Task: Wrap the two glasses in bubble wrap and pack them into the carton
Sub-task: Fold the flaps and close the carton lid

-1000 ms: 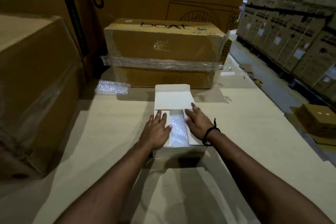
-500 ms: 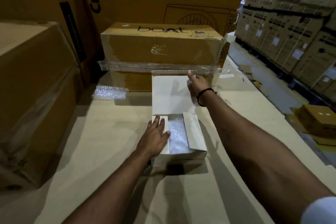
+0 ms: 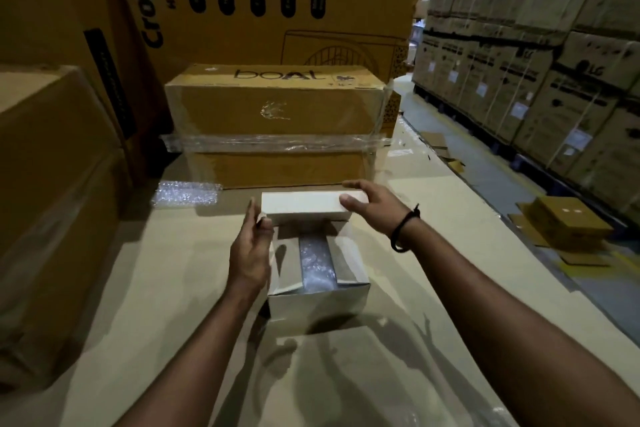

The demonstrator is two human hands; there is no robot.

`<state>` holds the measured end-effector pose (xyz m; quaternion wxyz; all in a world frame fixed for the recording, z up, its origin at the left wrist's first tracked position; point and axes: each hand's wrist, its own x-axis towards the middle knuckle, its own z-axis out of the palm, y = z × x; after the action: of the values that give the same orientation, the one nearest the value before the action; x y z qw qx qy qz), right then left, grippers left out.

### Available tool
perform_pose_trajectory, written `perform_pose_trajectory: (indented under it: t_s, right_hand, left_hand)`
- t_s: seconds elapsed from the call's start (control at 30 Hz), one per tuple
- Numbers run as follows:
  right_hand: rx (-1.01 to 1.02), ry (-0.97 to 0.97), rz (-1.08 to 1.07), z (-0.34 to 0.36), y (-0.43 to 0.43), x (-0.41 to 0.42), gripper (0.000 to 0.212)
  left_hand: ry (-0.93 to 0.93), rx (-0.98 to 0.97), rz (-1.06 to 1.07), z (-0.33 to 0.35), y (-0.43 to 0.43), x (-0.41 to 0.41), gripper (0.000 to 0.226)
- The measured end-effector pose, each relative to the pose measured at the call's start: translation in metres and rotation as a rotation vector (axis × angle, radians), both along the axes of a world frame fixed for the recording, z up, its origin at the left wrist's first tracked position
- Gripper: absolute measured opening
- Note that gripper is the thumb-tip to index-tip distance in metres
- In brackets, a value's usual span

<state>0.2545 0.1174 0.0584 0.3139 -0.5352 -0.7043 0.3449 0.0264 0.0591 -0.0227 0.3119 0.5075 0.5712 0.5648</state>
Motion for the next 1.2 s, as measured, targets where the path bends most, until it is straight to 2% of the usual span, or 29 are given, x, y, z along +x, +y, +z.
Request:
perform_pose_trajectory:
  t_s: [0.07, 0.2, 0.33, 0.53, 0.73, 0.8, 0.87, 0.93, 1.07, 1.13, 1.2]
  right_hand:
    - [0.077, -0.009, 0.001, -0.018, -0.015, 0.003, 0.046]
    - [0.123, -0.001, 0.013, -0.052, -0.043, 0.007, 0.042]
    - [0.159, -0.016, 0.034, -0.085, -0.058, 0.011, 0.038]
    - [0.221, -0.069, 0.051, -0.117, -0.066, 0.012, 0.045]
    - [0.232, -0.147, 0.096, -0.118, -0.067, 0.014, 0.048]
    - [0.169, -0.147, 0.104, -0.104, -0.06, 0.014, 0.048]
    - [0.08, -0.13, 0.059, -0.084, -0.042, 0.011, 0.048]
    - [0.016, -0.256, 0.061, -0.069, -0.019, 0.002, 0.053]
    - [-0.066, -0.638, 0.177, -0.072, 0.009, -0.025, 0.061]
    - [-0.069, -0.761, 0.185, -0.082, 0.014, -0.033, 0.061]
    - [-0.065, -0.786, 0.158, -0.093, 0.014, -0.036, 0.061]
  left_hand:
    - [0.049, -0.002, -0.055, -0.003, -0.009, -0.005, 0.073]
    - [0.024, -0.005, -0.077, -0.015, -0.029, -0.016, 0.053]
    - [0.079, -0.039, -0.107, -0.025, -0.043, -0.019, 0.044]
    - [0.305, -0.081, -0.074, -0.04, -0.054, -0.021, 0.036]
    - [0.448, -0.064, -0.095, -0.036, -0.056, -0.023, 0.036]
    - [0.414, -0.064, -0.111, -0.024, -0.045, -0.025, 0.038]
    - [0.324, -0.151, -0.153, -0.007, -0.024, -0.023, 0.047]
    - [0.412, -0.288, -0.241, 0.005, 0.001, -0.018, 0.054]
    - [0.857, -0.477, -0.397, -0.002, 0.028, -0.004, 0.06]
    - [0.93, -0.489, -0.403, -0.008, 0.03, -0.002, 0.06]
    - [0.947, -0.477, -0.385, -0.012, 0.029, -0.002, 0.06]
